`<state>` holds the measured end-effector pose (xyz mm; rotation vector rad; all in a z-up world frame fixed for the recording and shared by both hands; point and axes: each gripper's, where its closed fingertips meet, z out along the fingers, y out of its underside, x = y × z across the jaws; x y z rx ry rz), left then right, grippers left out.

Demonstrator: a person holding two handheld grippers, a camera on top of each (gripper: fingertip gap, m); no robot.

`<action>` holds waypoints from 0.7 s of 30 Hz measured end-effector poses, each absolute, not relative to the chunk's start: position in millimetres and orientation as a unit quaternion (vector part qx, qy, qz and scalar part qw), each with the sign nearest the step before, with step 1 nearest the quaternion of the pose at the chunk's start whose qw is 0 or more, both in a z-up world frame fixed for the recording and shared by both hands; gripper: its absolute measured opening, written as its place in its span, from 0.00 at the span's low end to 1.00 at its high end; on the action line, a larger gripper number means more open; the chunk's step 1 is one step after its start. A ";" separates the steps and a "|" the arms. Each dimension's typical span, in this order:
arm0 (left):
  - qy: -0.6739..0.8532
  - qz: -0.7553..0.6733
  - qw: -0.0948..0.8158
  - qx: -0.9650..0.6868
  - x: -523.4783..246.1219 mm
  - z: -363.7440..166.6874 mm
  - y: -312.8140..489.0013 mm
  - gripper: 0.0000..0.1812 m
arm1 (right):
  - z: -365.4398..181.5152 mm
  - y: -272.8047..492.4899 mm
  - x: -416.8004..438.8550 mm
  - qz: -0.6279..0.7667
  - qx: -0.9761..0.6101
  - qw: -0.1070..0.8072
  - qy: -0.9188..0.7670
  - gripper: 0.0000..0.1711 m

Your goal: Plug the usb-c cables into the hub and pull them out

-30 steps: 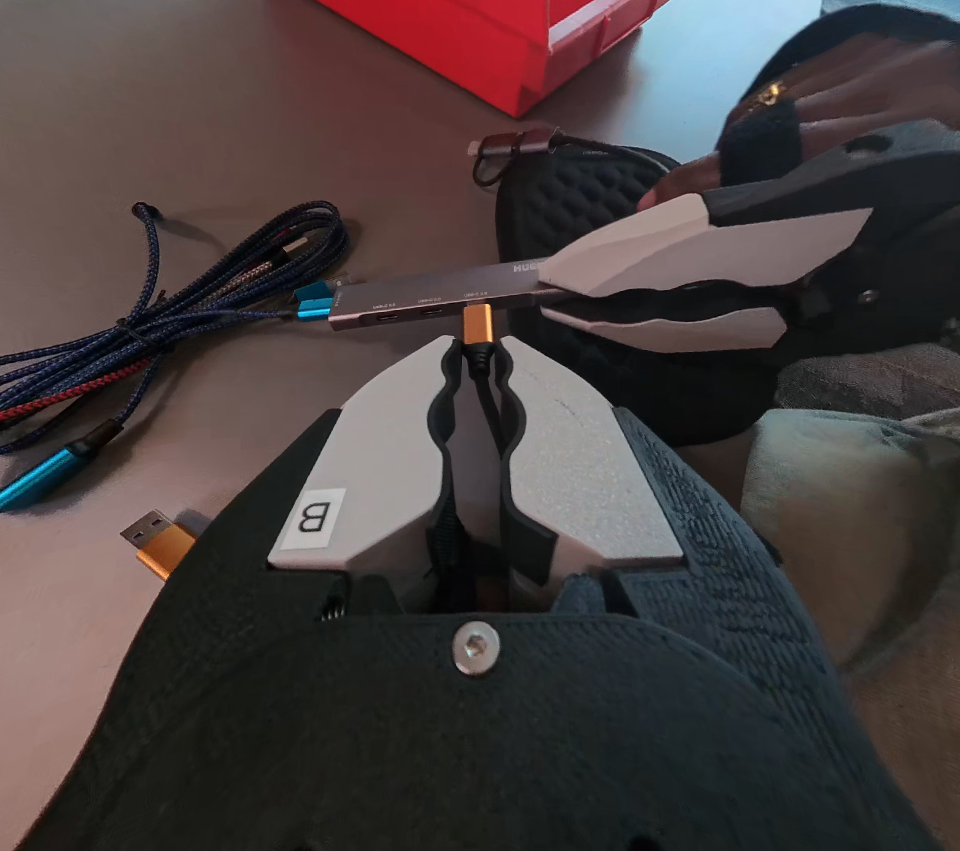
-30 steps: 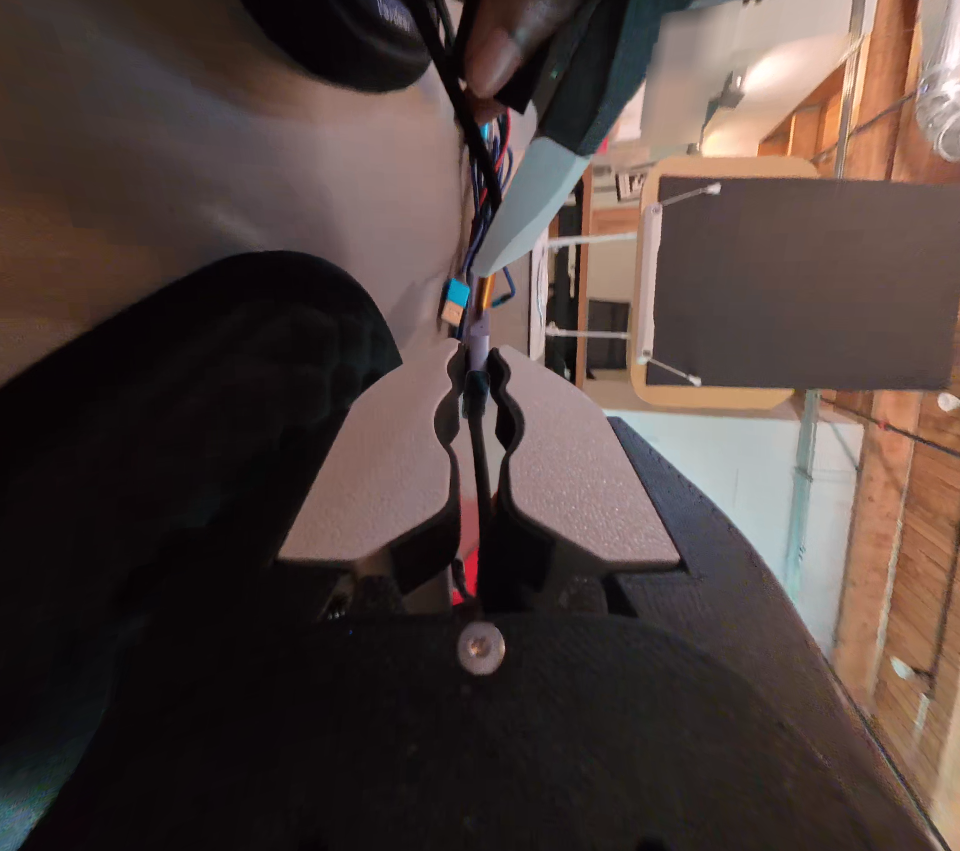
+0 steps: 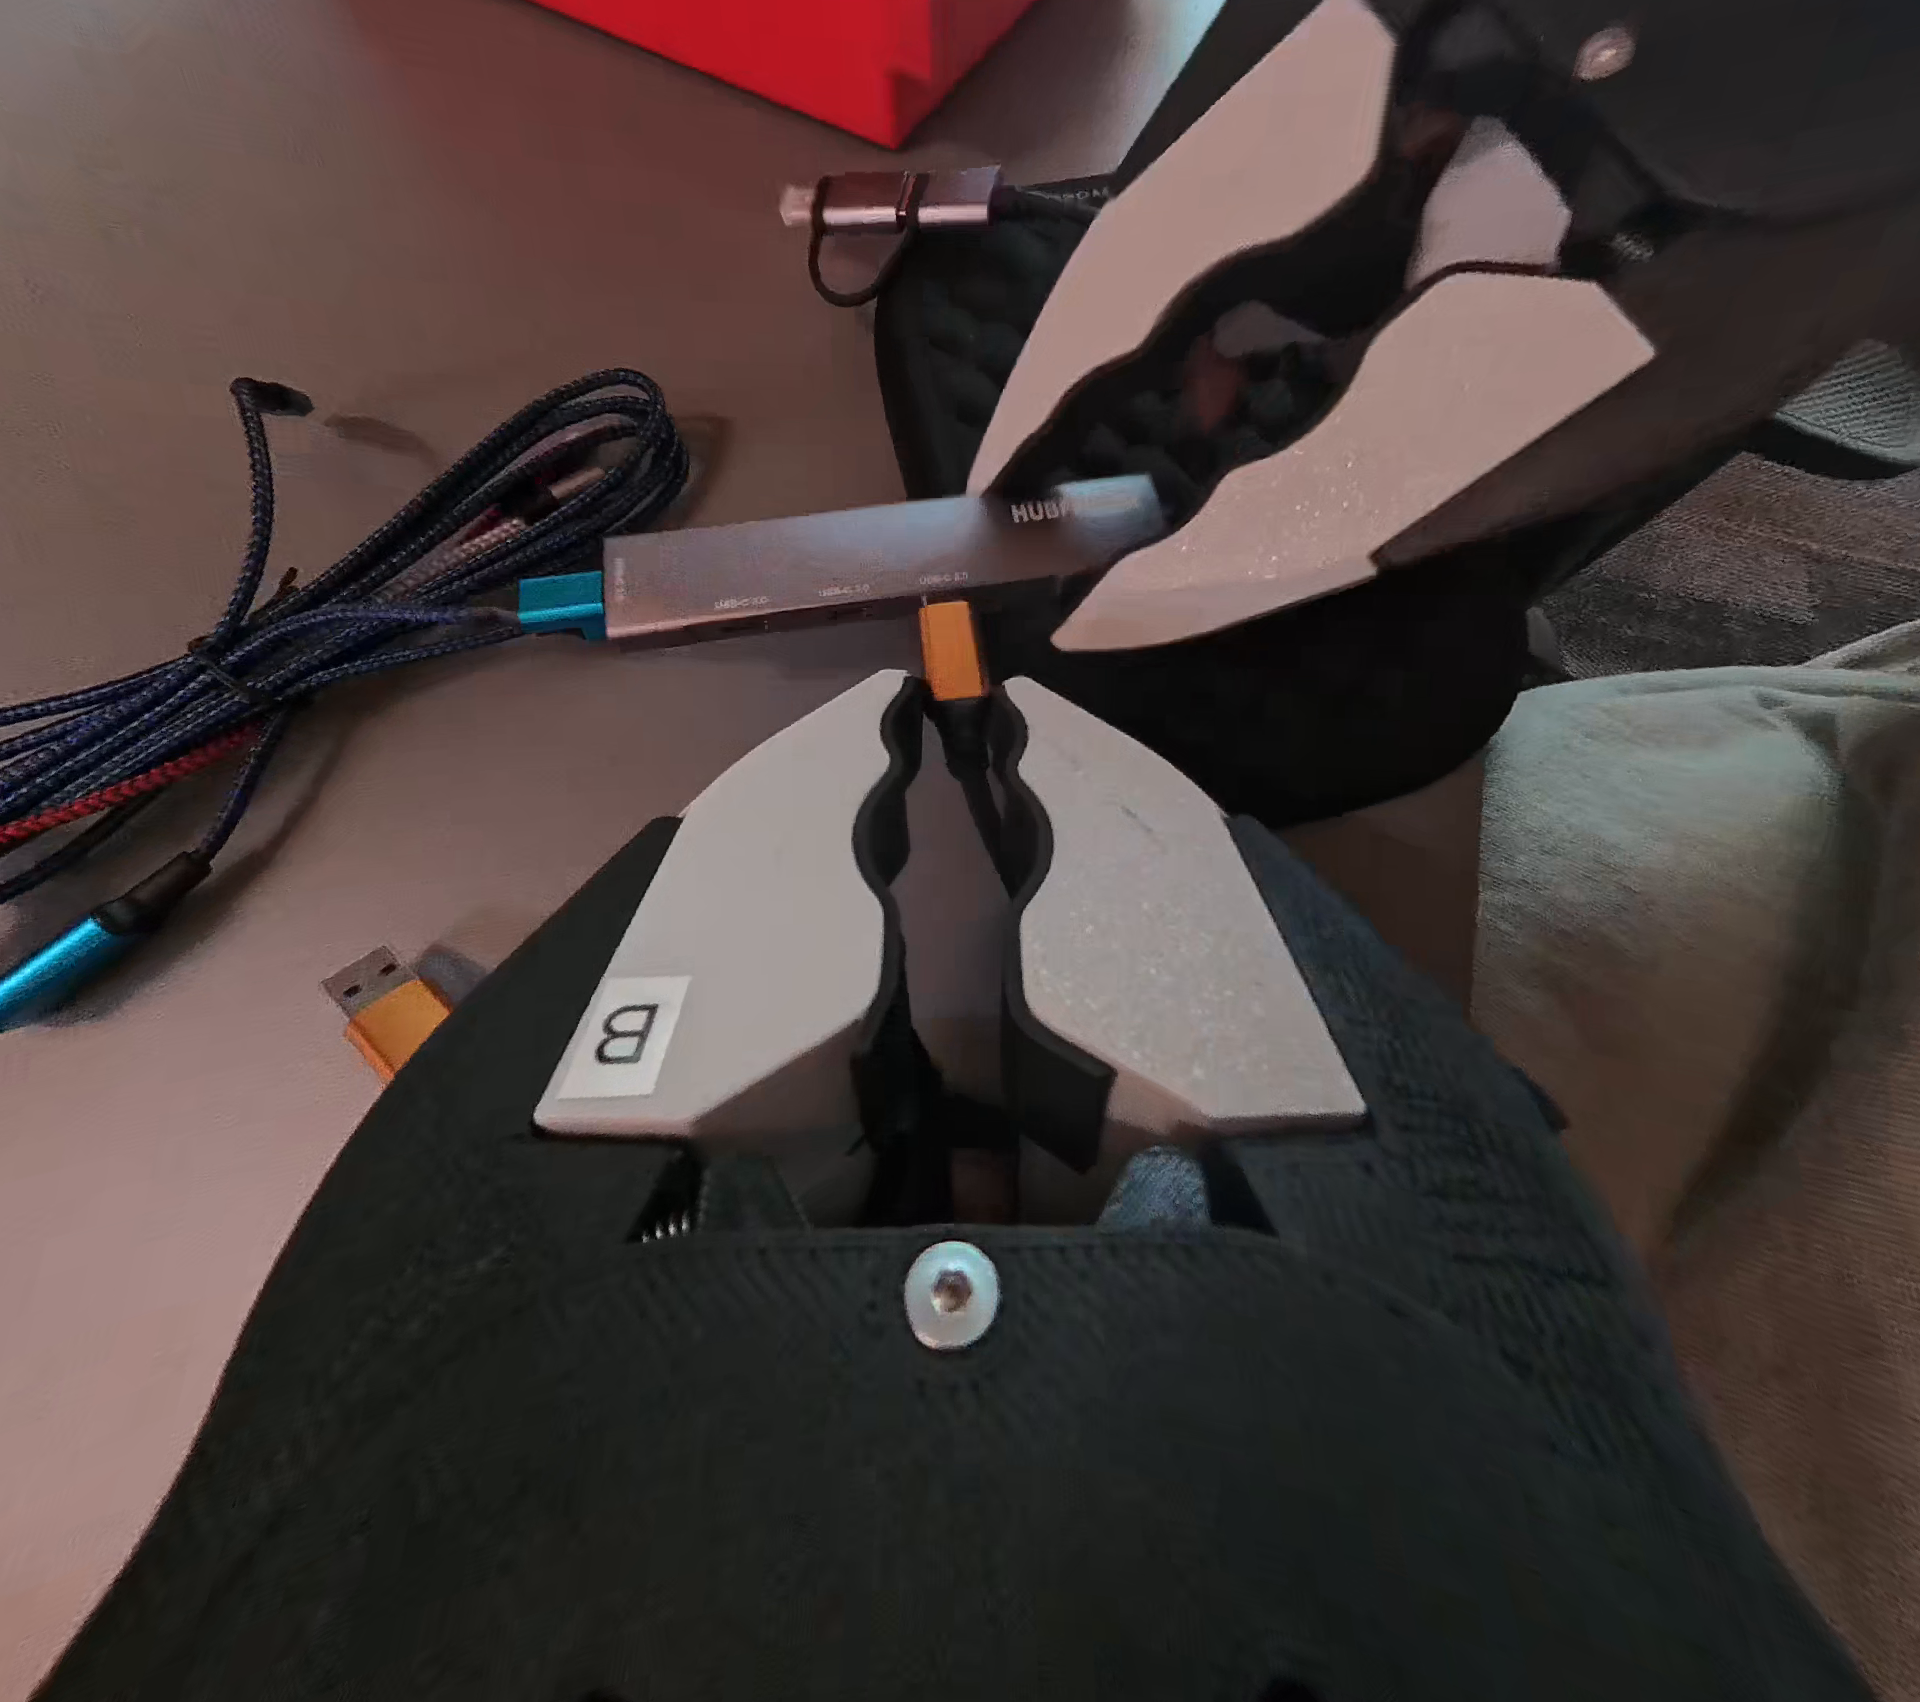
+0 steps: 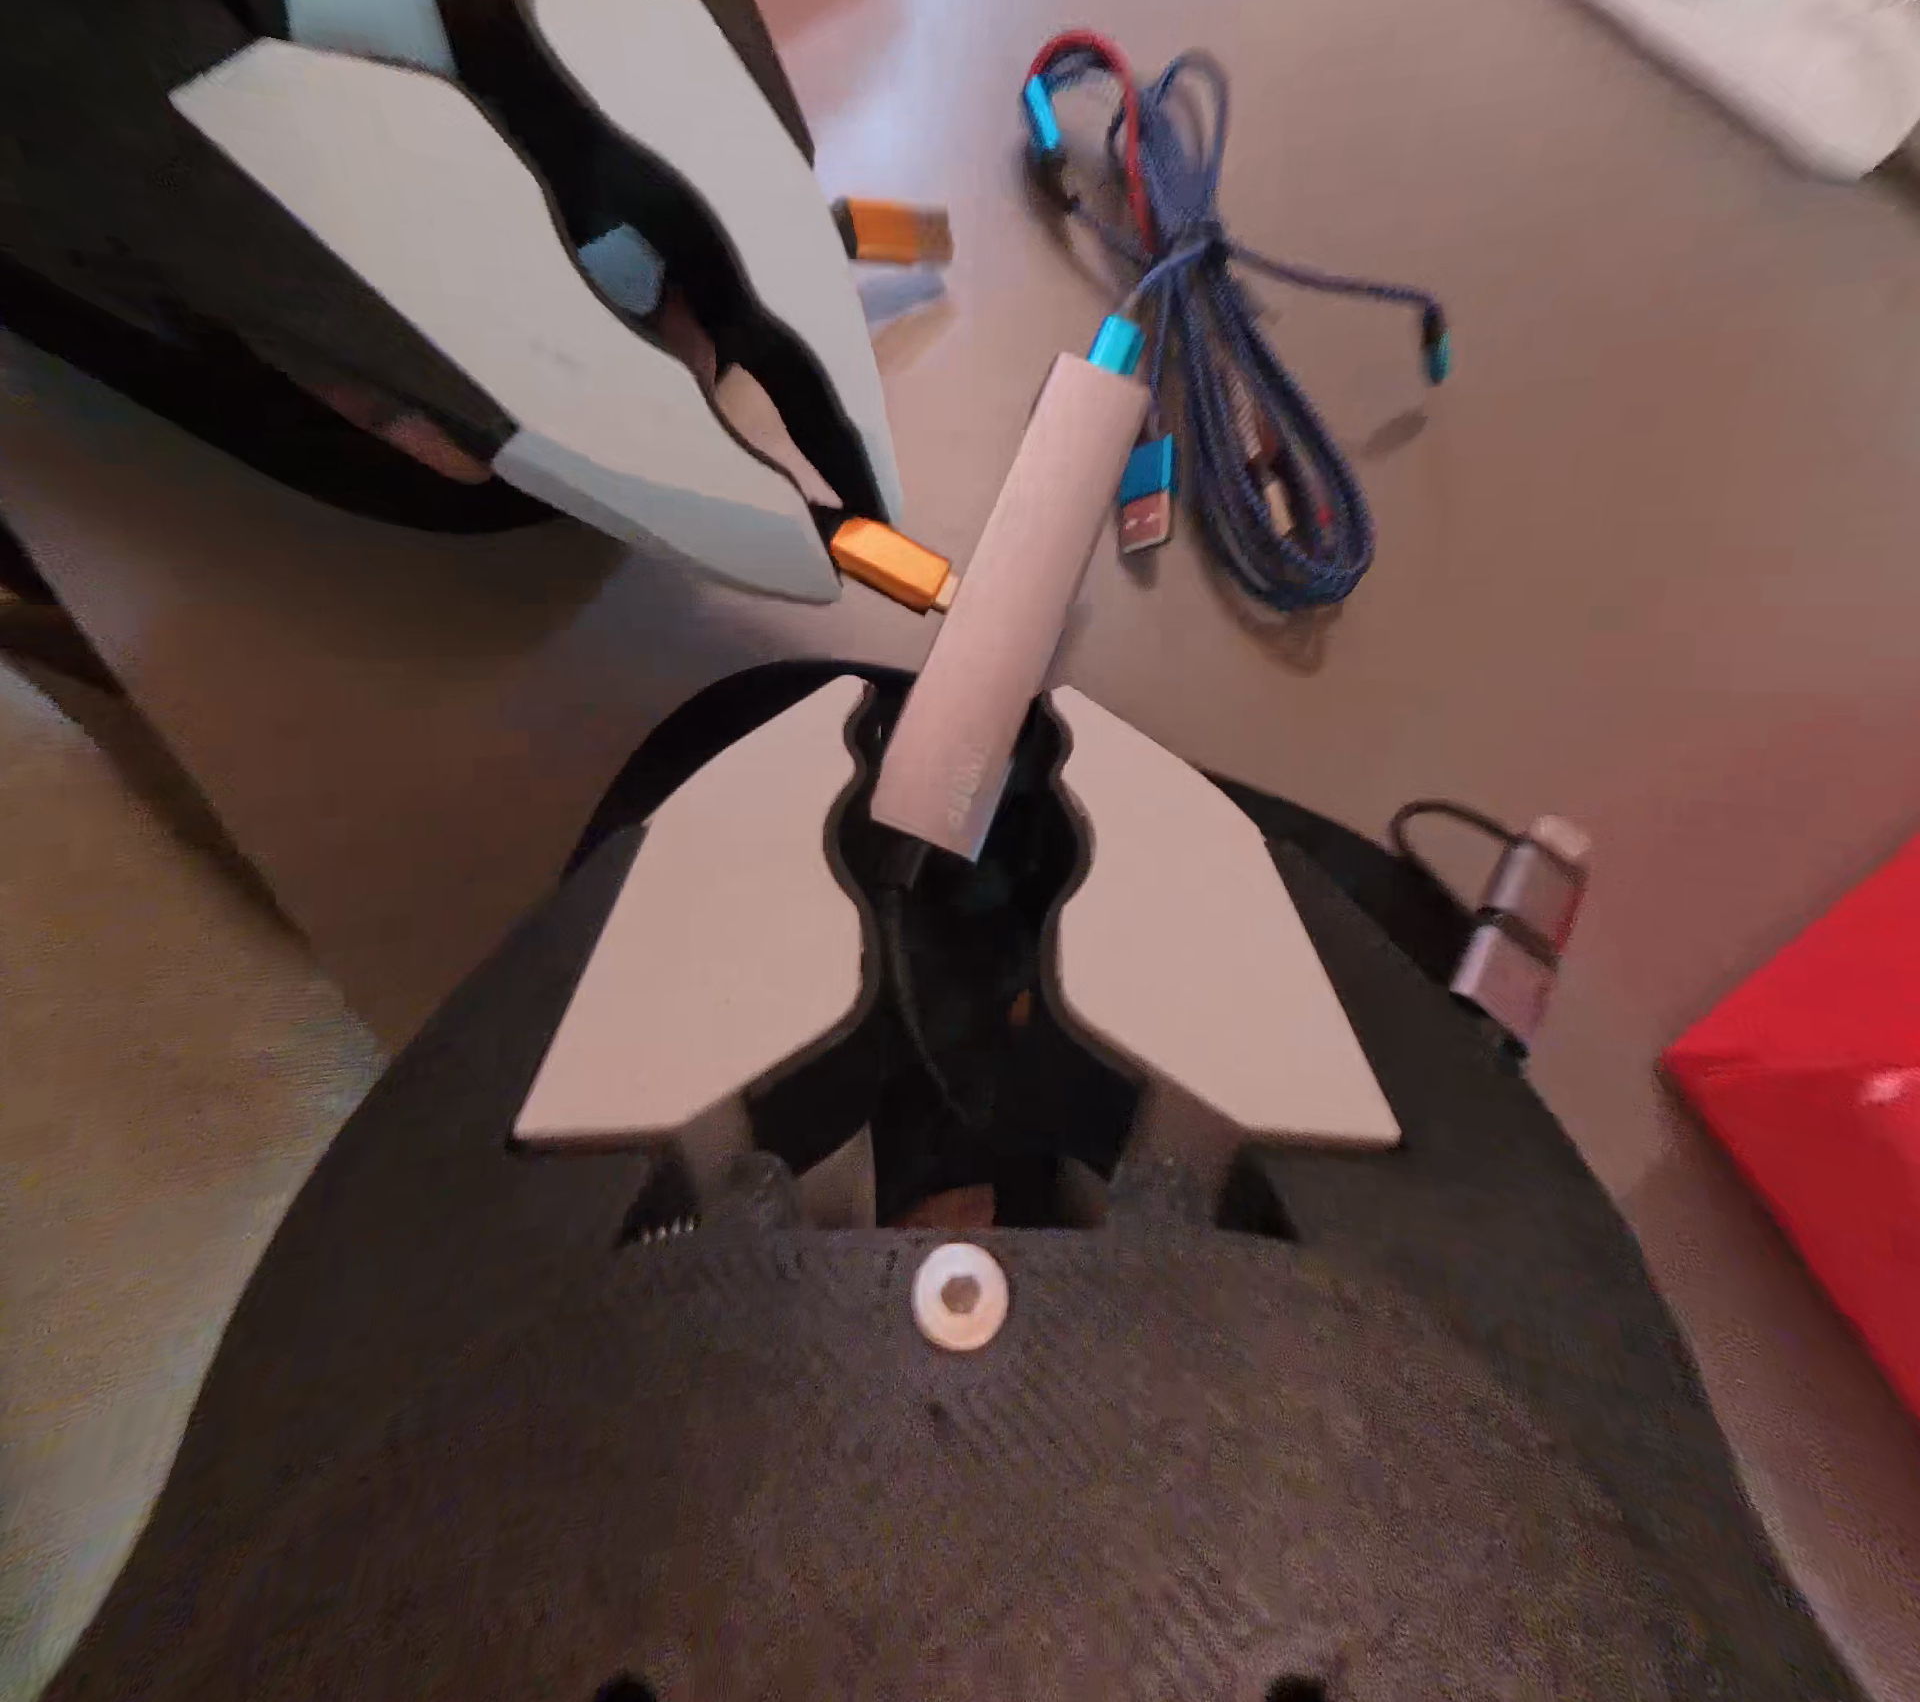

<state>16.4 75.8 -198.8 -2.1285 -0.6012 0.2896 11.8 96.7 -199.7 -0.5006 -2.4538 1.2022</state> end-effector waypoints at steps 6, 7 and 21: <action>-0.217 0.168 0.444 -0.853 16.6 -194.4 76.2 0.07 | -184.7 94.5 7.7 0.459 -0.154 0.186 -0.855 0.14; -0.218 0.174 0.448 -0.849 16.1 -192.4 75.6 0.07 | -184.4 94.2 7.2 0.463 -0.149 0.187 -0.854 0.14; -0.237 0.189 0.464 -0.832 10.6 -187.9 71.4 0.06 | -185.0 89.2 6.2 0.465 -0.146 0.241 -0.839 0.14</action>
